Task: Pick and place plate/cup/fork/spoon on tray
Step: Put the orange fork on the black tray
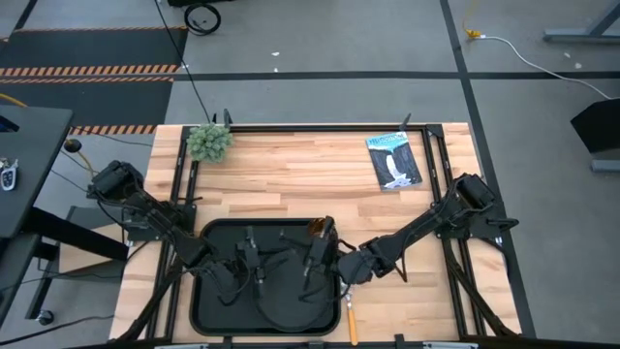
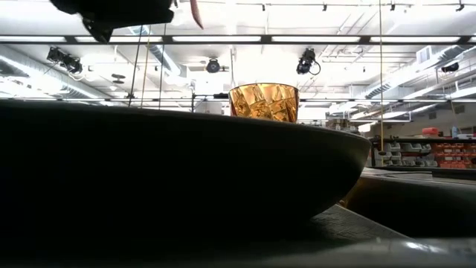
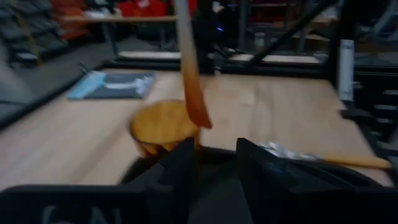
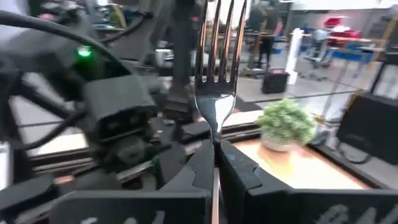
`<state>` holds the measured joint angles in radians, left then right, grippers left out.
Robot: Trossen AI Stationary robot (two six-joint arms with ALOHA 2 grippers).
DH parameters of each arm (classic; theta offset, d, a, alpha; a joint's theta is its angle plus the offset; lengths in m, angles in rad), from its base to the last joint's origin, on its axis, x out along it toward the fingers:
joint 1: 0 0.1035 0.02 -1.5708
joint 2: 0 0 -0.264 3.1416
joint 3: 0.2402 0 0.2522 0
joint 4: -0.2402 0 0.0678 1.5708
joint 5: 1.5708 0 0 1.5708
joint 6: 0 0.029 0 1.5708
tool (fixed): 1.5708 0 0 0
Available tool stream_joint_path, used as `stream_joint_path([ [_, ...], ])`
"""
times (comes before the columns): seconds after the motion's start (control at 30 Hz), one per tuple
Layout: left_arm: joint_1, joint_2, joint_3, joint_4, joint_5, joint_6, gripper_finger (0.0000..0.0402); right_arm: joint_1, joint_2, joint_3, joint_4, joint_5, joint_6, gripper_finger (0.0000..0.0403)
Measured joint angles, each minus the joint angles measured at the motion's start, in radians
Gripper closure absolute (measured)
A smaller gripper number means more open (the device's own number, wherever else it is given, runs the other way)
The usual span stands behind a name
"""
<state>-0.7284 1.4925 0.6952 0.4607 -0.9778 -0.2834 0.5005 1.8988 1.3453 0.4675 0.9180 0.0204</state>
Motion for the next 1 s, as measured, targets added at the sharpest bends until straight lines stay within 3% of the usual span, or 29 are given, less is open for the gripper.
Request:
stream_joint_path([
  [0.33, 0.077, 0.000, 0.000, 0.045, -0.107, 0.113, 0.0274, -0.058, 0.000, 0.000, 0.047, 0.006, -0.096, 0.0388],
  [1.0, 0.185, 0.000, 0.000, 0.126, -0.110, 0.122, 0.0289, -0.111, 0.000, 0.000, 0.144, -0.022, -0.117, 0.0389],
])
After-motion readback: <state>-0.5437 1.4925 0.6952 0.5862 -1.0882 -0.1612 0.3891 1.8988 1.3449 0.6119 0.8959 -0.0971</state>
